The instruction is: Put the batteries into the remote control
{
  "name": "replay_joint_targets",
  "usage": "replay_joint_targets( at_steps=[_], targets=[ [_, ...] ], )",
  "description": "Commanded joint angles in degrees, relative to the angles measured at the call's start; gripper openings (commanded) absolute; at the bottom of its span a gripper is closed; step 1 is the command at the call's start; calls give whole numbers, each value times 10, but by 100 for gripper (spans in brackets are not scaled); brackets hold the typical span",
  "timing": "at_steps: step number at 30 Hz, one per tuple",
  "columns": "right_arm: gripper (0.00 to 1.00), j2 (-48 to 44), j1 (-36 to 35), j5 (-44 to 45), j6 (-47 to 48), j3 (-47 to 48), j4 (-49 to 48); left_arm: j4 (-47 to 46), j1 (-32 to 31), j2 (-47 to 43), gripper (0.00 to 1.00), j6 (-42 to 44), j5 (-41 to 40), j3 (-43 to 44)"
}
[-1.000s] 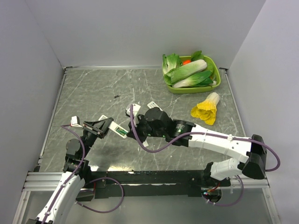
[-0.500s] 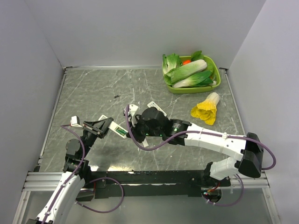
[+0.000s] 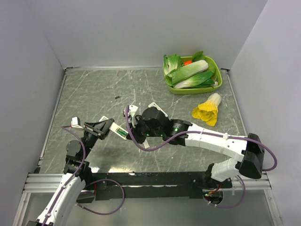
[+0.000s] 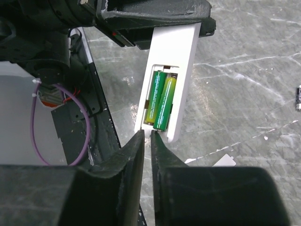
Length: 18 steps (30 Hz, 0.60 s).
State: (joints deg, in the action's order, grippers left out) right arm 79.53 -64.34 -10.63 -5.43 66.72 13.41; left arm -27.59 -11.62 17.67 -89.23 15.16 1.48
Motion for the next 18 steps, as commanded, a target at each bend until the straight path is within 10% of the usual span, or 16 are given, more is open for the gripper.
replay_joint_targets(
  at_steps=[1, 18],
  targets=[
    [28, -31, 8, -17, 31, 23, 36, -36, -2, -10, 2, -18, 9, -113],
    [69, -72, 69, -88, -107, -48, -54, -48, -2, 1, 2, -4, 23, -101]
  ],
)
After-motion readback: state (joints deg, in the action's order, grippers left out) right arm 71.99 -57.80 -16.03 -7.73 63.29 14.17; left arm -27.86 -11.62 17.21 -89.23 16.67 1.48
